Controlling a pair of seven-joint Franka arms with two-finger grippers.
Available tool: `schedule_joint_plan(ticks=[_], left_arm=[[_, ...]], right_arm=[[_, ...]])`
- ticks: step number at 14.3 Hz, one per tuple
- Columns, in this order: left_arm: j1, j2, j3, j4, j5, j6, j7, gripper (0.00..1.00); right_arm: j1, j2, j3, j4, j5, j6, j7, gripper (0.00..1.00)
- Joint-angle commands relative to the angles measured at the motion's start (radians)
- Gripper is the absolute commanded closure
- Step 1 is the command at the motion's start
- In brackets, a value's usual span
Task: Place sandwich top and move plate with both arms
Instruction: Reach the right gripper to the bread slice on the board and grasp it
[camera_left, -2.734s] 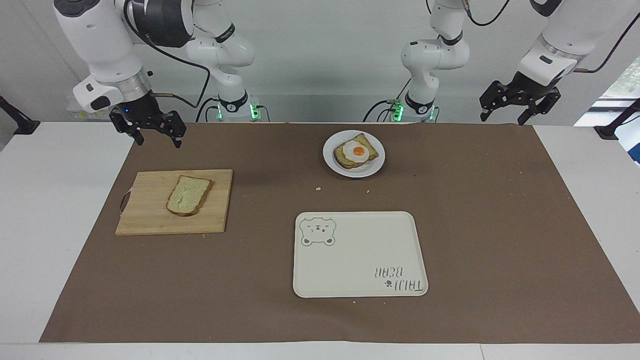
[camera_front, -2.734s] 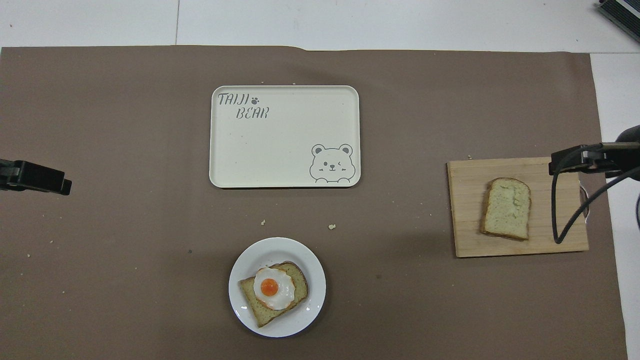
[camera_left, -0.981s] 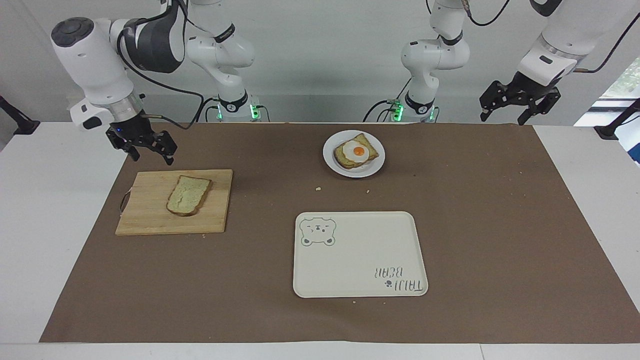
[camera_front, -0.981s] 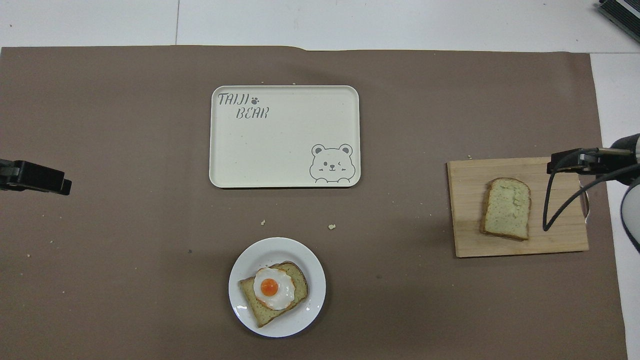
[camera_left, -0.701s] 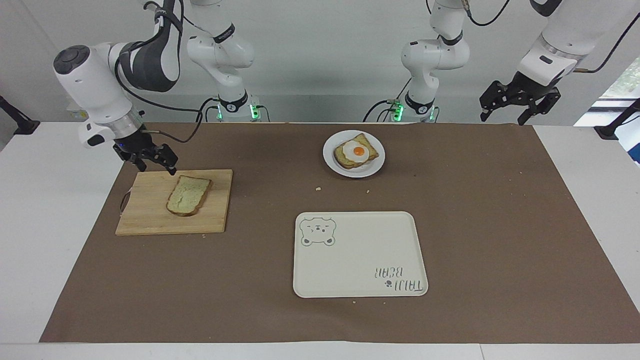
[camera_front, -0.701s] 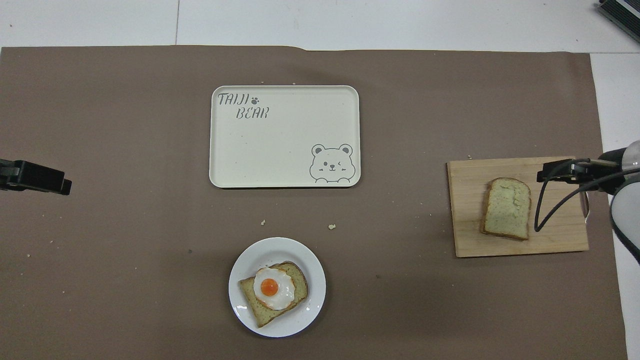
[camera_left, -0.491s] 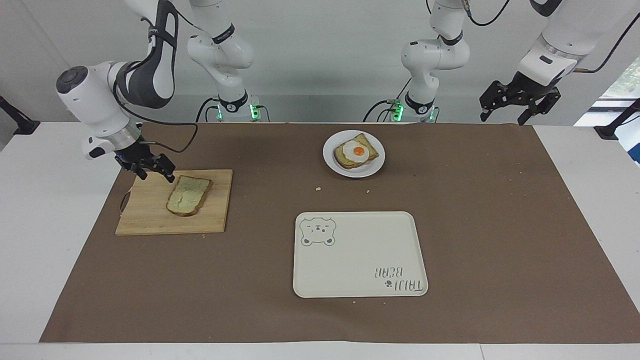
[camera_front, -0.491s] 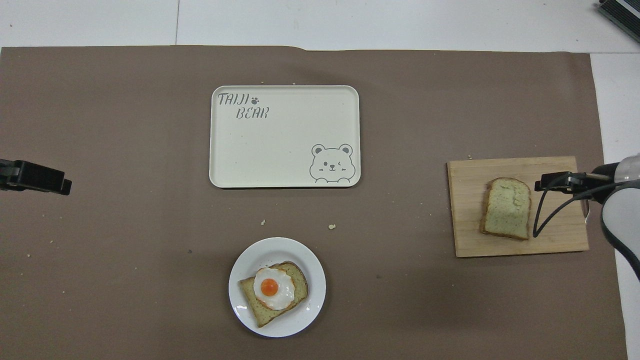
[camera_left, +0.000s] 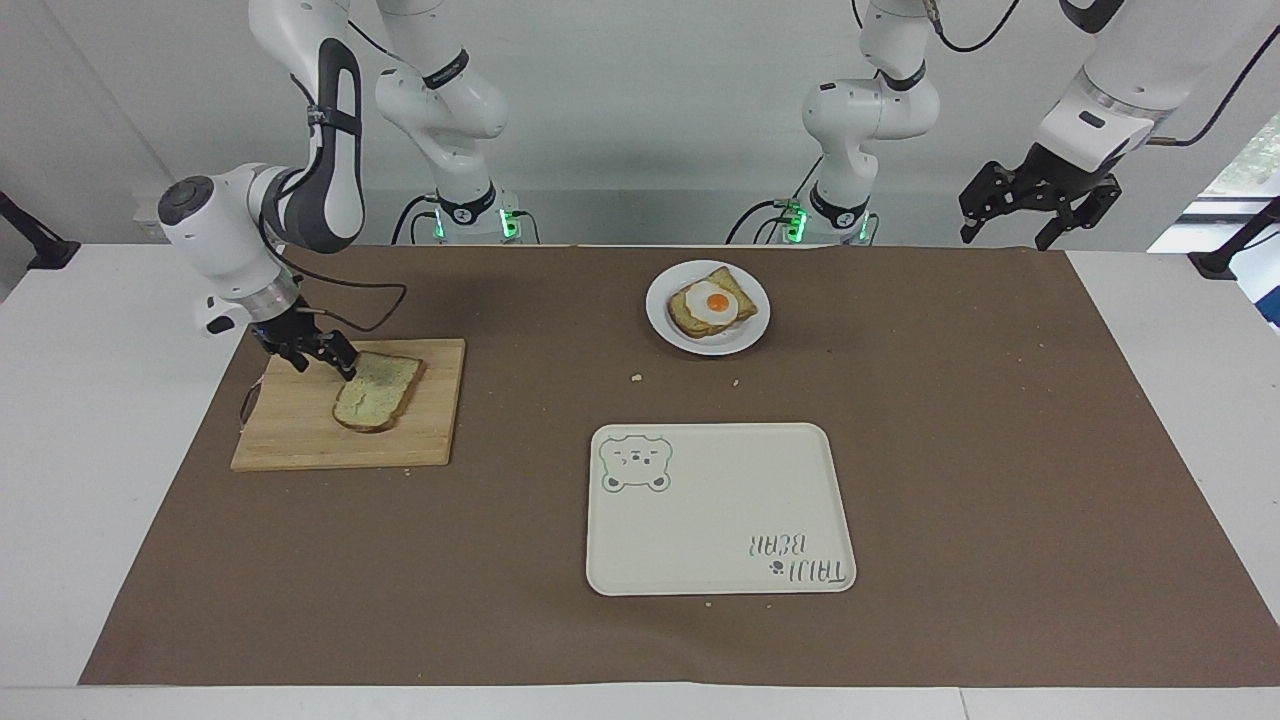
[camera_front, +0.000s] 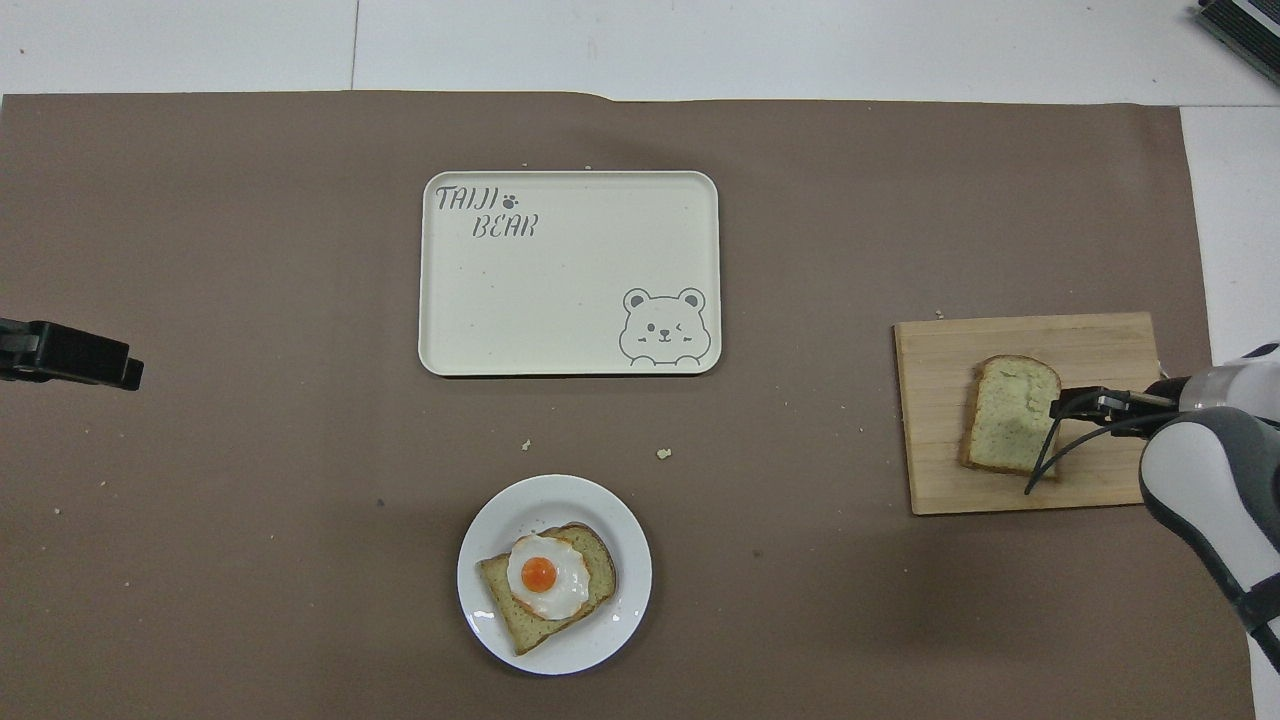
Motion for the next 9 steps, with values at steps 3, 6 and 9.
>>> schedule_joint_plan(ticks=[3, 6, 9], left_arm=[[0.008, -0.002, -0.002, 0.016, -0.009, -0.025, -0.003, 0.0], [0.008, -0.002, -0.002, 0.016, -0.007, -0.025, -0.003, 0.0], [0.008, -0.002, -0.003, 0.016, -0.007, -0.025, -0.003, 0.0]], right_arm=[[-0.004, 0.045, 0.01, -0.017, 0.054, 0.063, -0.032, 0.21], [-0.012, 0.089, 0.01, -0.035, 0.054, 0.133, -0.032, 0.75], [-0.003, 0.097, 0.01, -0.029, 0.055, 0.136, -0.02, 1.0]])
